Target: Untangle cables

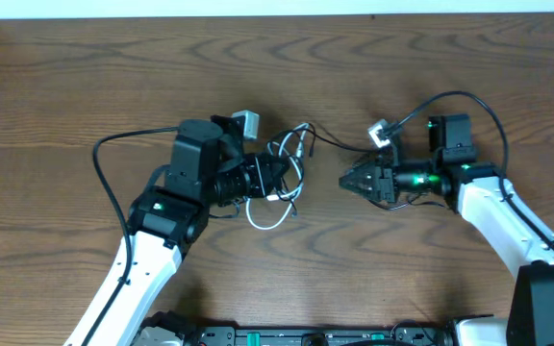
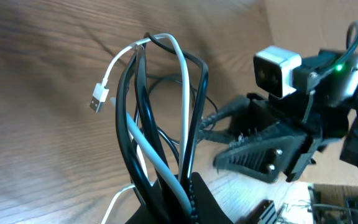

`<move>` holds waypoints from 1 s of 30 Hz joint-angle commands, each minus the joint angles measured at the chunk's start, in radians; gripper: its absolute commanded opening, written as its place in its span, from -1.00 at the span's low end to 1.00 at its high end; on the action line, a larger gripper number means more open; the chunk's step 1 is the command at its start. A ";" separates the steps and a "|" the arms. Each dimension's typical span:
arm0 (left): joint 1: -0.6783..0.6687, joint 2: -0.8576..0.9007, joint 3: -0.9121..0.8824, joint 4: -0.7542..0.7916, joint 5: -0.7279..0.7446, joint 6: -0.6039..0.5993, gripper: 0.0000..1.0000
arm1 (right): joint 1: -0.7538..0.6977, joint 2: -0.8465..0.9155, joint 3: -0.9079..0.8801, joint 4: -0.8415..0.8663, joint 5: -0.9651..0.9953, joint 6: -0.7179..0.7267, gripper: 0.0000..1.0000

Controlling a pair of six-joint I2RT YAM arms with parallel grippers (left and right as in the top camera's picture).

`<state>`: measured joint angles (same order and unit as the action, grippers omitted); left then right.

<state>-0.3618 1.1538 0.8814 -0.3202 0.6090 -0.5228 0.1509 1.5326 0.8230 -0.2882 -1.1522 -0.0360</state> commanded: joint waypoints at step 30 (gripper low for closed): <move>-0.074 0.068 0.006 0.145 -0.021 -0.036 -0.85 | 0.232 0.005 -0.002 0.148 -0.063 0.697 -0.27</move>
<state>-0.4332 1.2217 0.8814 -0.2054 0.5961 -0.5533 0.3603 1.5326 0.8230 -0.1379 -1.2087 0.6476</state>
